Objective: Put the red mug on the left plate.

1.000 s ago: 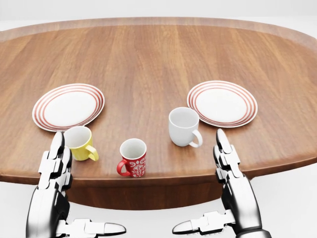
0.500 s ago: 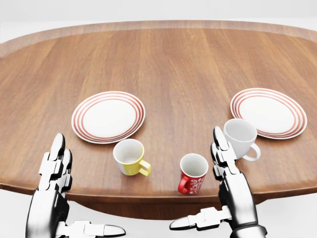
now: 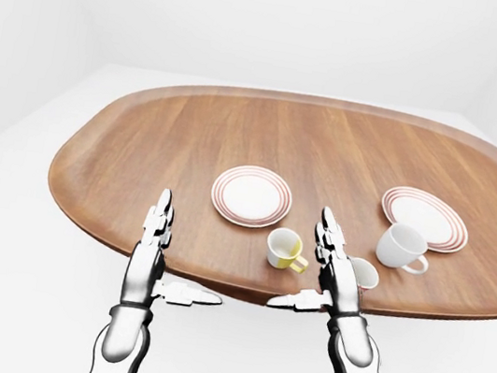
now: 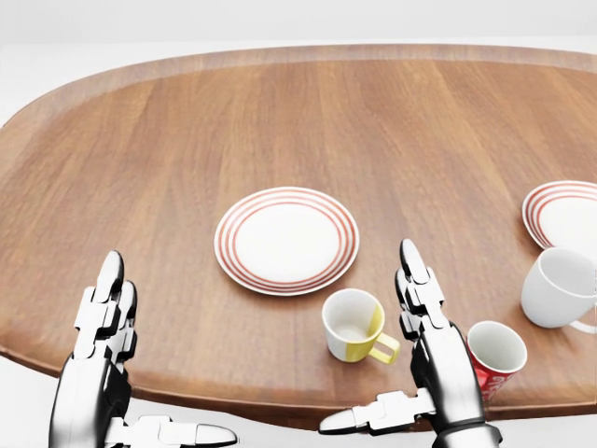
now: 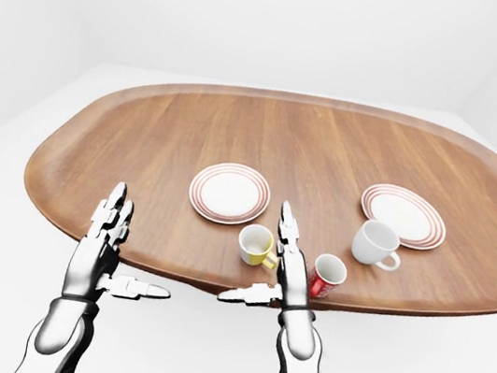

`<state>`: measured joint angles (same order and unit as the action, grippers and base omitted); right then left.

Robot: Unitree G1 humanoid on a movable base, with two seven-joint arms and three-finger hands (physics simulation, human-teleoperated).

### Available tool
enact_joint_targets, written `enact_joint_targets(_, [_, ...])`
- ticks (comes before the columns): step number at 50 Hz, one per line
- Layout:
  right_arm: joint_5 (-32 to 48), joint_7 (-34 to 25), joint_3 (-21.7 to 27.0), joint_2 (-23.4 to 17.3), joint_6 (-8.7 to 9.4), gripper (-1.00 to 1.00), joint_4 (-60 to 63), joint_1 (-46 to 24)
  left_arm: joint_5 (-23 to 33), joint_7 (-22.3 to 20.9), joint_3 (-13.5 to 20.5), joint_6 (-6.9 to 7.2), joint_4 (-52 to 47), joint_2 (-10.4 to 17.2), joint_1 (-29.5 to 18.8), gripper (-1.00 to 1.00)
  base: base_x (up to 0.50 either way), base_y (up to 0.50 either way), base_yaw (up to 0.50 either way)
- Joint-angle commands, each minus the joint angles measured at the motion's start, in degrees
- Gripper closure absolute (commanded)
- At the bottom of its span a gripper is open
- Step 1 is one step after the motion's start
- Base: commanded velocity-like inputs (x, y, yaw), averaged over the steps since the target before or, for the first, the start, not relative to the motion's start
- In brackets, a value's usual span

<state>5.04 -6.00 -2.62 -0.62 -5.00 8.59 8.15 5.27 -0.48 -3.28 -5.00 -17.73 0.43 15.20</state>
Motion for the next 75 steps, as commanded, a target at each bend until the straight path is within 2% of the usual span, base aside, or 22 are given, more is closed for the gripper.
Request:
enact_joint_targets(1, [-0.3,-0.3,0.0,0.0,0.0,-1.0,0.1,0.2,0.0,-0.1,-0.1,0.0,0.0,0.0,0.0,-1.0,0.18,0.5,0.0])
enact_joint_targets(14, [0.1,-1.4,-0.5,-0.3,0.0,-1.0,0.1,0.3,0.0,-0.1,-0.1,0.0,-0.1,0.0,0.1,-1.0,0.26,0.48,0.0])
enact_joint_targets(16, [-0.1,-3.0,-1.2,-0.5,0.0,-1.0,0.3,0.4,0.0,-0.1,-0.2,0.0,-0.1,0.0,0.1,-1.0,0.49,0.24,0.0])
enact_joint_targets(30, [0.0,-3.5,-1.2,-0.3,0.0,-1.0,0.3,0.4,0.0,-0.2,-0.1,0.0,-0.1,0.0,0.1,-1.0,0.5,0.17,0.0])
enact_joint_targets(49, [-0.7,-5.6,-1.5,-0.6,0.0,-1.0,0.6,1.1,-0.1,-0.1,-0.2,0.0,0.0,0.0,0.3,-1.0,0.5,0.0,0.0])
enact_joint_targets(75, [-0.2,-5.0,-1.4,-0.5,0.0,-1.0,1.3,1.2,-0.1,-0.1,-0.1,0.0,-0.6,0.0,-0.1,-1.0,0.5,-0.06,0.0])
